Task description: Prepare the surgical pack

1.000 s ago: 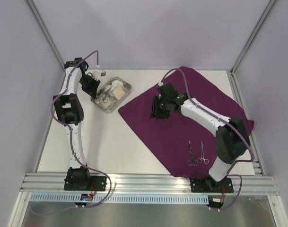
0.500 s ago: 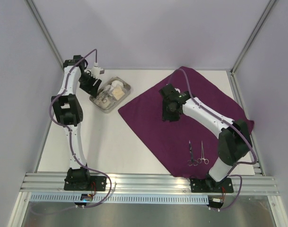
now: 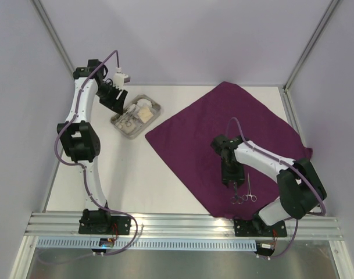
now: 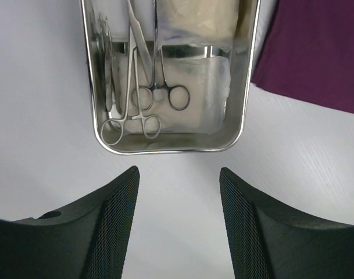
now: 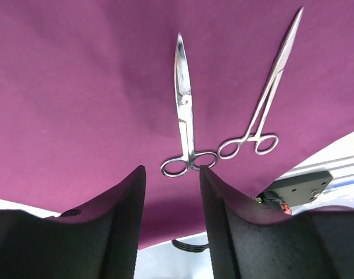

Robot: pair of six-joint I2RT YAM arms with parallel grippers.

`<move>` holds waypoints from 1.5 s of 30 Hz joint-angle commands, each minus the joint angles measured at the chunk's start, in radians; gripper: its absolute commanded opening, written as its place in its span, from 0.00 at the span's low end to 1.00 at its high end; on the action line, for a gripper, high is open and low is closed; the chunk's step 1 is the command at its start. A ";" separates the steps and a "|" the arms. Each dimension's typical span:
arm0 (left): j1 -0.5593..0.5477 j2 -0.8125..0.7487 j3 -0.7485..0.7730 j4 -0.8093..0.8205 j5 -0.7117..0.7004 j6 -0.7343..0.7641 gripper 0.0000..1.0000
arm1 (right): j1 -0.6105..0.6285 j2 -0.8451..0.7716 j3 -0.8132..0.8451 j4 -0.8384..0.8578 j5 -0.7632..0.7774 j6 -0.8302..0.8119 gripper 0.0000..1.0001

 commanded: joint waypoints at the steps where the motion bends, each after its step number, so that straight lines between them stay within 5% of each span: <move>1: -0.007 -0.055 -0.007 -0.042 0.072 -0.059 0.66 | -0.018 0.009 -0.032 0.059 -0.029 0.023 0.44; 16: -0.022 -0.118 -0.098 -0.061 0.110 -0.071 0.66 | -0.107 0.133 -0.044 0.168 -0.035 -0.063 0.34; 24: -0.022 -0.120 -0.093 -0.061 0.108 -0.071 0.66 | -0.131 0.055 -0.019 0.072 -0.015 -0.059 0.35; 38: -0.024 -0.121 -0.094 -0.073 0.104 -0.063 0.65 | -0.170 0.185 -0.107 0.227 -0.092 -0.105 0.34; 45: -0.024 -0.124 -0.094 -0.076 0.113 -0.063 0.65 | -0.170 0.150 -0.127 0.248 -0.112 -0.115 0.10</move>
